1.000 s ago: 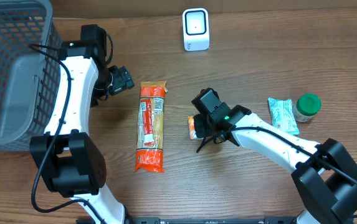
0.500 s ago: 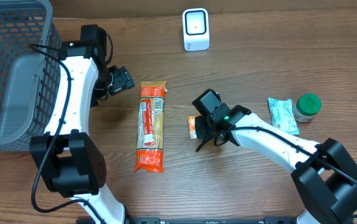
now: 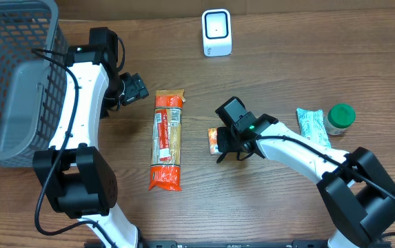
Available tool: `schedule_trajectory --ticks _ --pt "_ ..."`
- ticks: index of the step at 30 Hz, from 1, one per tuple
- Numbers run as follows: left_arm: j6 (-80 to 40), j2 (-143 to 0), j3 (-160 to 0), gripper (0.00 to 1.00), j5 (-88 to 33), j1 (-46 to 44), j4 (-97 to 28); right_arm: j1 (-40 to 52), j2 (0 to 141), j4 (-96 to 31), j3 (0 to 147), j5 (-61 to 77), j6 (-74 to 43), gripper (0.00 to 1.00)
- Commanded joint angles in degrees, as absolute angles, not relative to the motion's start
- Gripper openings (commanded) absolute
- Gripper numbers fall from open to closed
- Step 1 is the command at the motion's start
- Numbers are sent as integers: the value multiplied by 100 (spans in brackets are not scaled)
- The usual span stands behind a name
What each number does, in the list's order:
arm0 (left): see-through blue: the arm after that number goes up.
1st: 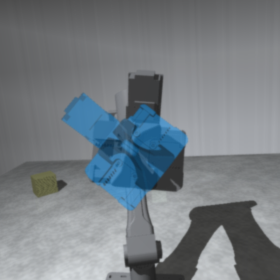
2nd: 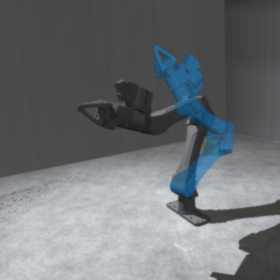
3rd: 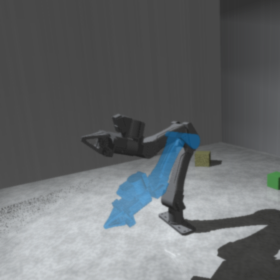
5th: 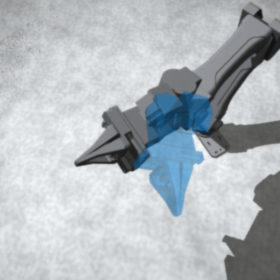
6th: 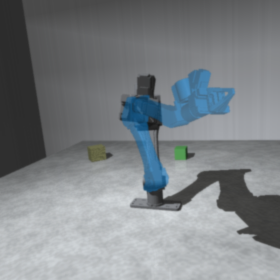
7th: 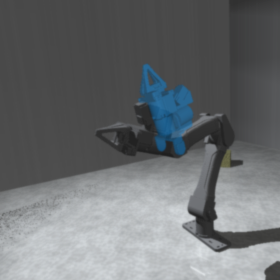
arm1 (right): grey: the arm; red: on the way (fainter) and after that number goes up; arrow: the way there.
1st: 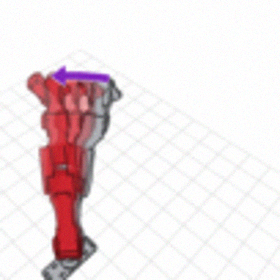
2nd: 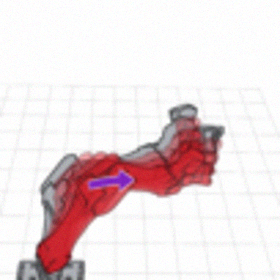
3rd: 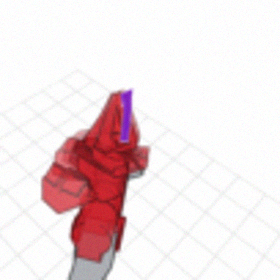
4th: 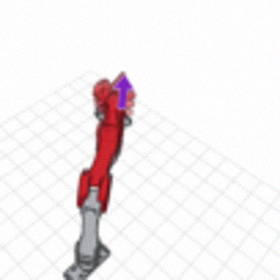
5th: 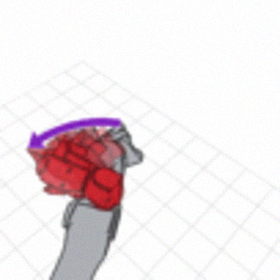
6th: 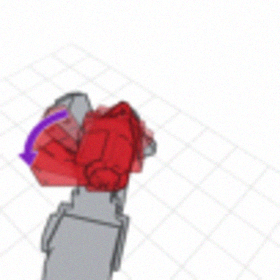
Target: Scan the item barcode
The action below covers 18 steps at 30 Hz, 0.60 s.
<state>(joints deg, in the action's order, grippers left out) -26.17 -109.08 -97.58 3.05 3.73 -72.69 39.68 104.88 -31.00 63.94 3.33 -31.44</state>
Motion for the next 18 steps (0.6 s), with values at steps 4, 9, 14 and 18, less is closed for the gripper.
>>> schedule_trajectory --ticks 4,9,14,18 --pt "-2576 -10798 -9760 99 314 331 -7279 3951 10558 -2851 6370 458 -3175 30" --pt "-2576 -10798 -9760 100 314 331 -7279 3951 10558 -2902 6370 248 -3494 28" --pt "-2574 -10798 -9760 100 311 331 -7279 3951 10562 -2891 6370 244 -3524 28" --pt "-2576 -10798 -9760 100 314 331 -7279 3951 10645 -2849 6370 270 -3586 28"
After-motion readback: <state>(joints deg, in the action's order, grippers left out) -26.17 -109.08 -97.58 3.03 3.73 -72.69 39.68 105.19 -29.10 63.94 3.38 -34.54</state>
